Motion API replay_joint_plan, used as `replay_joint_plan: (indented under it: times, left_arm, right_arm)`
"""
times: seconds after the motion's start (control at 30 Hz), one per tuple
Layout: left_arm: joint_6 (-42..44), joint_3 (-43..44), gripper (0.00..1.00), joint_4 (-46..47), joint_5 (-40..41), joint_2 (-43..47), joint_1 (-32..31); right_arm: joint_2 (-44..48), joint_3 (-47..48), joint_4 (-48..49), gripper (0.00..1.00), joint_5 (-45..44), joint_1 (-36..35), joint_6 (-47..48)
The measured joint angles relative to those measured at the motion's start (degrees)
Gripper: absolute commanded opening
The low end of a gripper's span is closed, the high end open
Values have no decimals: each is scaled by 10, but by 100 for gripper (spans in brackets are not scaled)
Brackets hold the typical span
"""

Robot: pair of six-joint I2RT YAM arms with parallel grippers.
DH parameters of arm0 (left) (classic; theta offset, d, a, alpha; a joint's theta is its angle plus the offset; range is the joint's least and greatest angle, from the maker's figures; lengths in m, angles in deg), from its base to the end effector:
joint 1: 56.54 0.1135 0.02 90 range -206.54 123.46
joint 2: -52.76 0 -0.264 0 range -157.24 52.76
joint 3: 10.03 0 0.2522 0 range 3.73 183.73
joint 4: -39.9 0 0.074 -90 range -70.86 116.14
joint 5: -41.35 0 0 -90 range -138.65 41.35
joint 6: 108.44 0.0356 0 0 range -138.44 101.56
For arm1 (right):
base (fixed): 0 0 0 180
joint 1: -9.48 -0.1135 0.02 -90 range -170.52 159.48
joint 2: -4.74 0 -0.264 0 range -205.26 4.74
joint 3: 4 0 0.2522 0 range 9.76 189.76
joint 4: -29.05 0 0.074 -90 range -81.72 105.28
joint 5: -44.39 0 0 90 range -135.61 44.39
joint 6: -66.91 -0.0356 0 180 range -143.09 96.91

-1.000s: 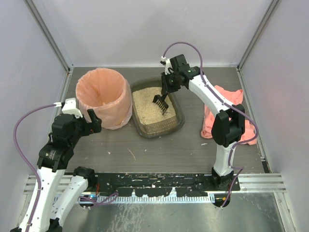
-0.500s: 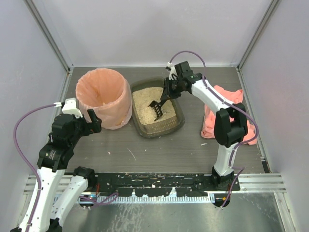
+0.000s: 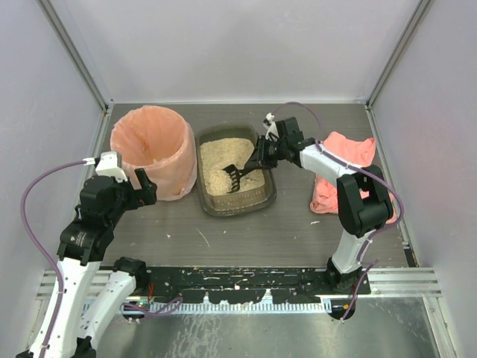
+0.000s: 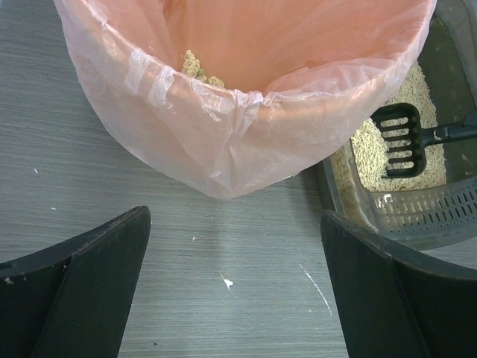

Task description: Clean the litter box

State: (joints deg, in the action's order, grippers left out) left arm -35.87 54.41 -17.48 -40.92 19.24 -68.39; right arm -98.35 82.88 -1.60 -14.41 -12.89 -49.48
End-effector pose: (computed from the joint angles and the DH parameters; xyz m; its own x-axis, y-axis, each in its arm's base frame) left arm 0.1126 -0.0187 0.3402 -0.4417 -0.2106 -0.8721 -0.0489 0.9763 -0.2110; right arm 0.3568 0.1668 0.2240 -0.8947 0.0429 -0.4445 -0.2851 0.7112 0.6425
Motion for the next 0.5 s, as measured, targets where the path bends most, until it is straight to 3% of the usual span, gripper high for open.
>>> replay_joint_plan:
  times: [0.2, 0.5]
  left_arm:
    - [0, 0, 98, 0, 0, 0, 0]
    - [0, 0, 98, 0, 0, 0, 0]
  right_arm:
    - [31, -87, 101, 1, 9, 1, -71]
    - [31, -123, 167, 1, 15, -4, -119]
